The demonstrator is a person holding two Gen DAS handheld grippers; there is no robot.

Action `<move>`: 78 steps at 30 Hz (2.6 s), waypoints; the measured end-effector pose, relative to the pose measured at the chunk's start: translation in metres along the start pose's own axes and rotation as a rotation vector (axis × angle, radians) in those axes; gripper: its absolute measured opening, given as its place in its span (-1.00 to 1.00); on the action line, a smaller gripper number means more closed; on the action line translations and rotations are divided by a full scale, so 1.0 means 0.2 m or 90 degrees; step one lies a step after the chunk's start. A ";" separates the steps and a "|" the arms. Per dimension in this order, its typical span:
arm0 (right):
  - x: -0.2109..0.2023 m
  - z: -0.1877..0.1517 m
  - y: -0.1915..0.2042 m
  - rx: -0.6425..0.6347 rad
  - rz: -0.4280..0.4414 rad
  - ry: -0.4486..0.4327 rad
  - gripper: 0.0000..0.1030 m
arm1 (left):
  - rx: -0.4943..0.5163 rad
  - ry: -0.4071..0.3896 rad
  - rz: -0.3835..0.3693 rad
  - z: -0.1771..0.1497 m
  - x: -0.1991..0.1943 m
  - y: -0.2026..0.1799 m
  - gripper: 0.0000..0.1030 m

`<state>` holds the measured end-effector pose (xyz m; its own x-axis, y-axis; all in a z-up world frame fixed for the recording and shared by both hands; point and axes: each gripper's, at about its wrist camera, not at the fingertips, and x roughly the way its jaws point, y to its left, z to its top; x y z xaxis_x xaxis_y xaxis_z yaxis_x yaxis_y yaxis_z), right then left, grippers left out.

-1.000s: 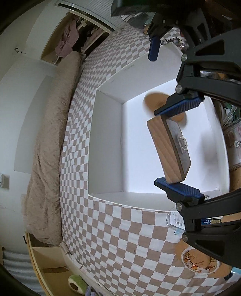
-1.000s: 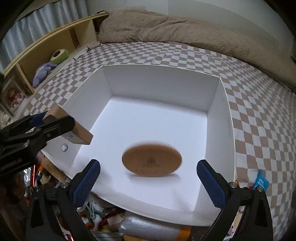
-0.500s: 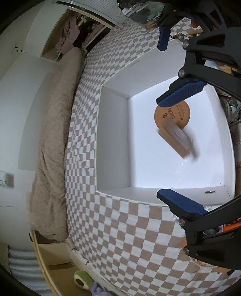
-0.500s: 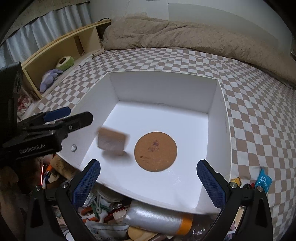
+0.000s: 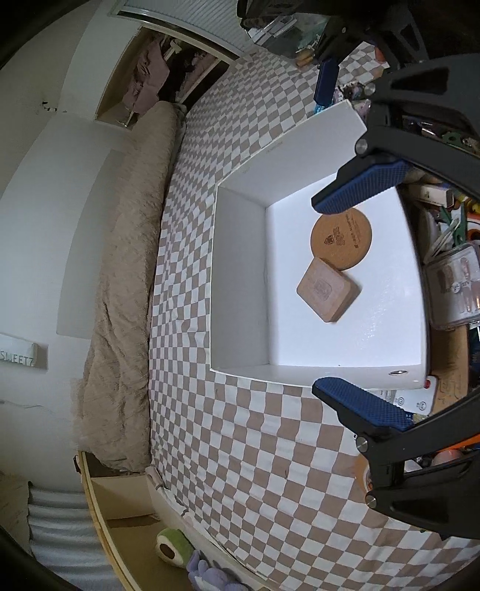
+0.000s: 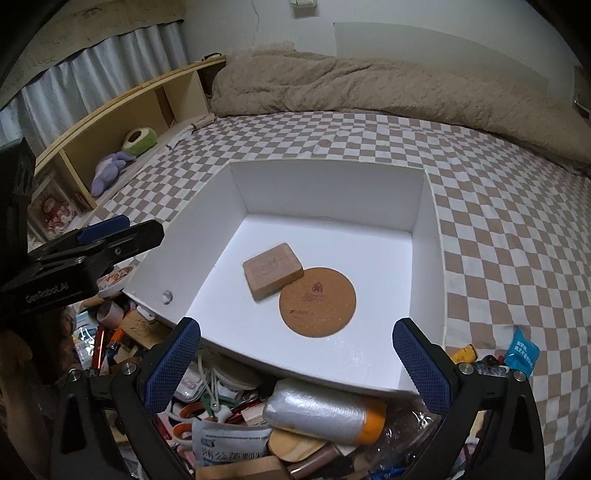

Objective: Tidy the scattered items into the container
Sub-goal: 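Carry the coaster and block over the white box and release both inside, then lift both tools back from the box toward the pile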

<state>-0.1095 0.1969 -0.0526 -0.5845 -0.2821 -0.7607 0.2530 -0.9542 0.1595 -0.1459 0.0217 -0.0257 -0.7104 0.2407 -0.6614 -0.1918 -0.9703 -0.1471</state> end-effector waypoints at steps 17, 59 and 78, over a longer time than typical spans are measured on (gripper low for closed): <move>-0.23 -0.08 0.08 -0.009 -0.002 -0.058 1.00 | 0.003 -0.049 0.008 -0.07 -0.25 -0.01 0.77; -0.71 -0.50 0.16 0.009 -0.124 -0.234 1.00 | 0.037 -0.126 0.064 -0.43 -0.72 -0.07 1.00; -0.67 -0.55 0.21 -0.011 -0.115 -0.254 1.00 | 0.002 -0.135 0.065 -0.45 -0.71 -0.01 1.00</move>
<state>0.0645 0.2062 -0.0135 -0.8720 -0.1297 -0.4720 0.1296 -0.9910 0.0330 0.0166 -0.0124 0.0015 -0.8525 0.1405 -0.5035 -0.1135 -0.9900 -0.0840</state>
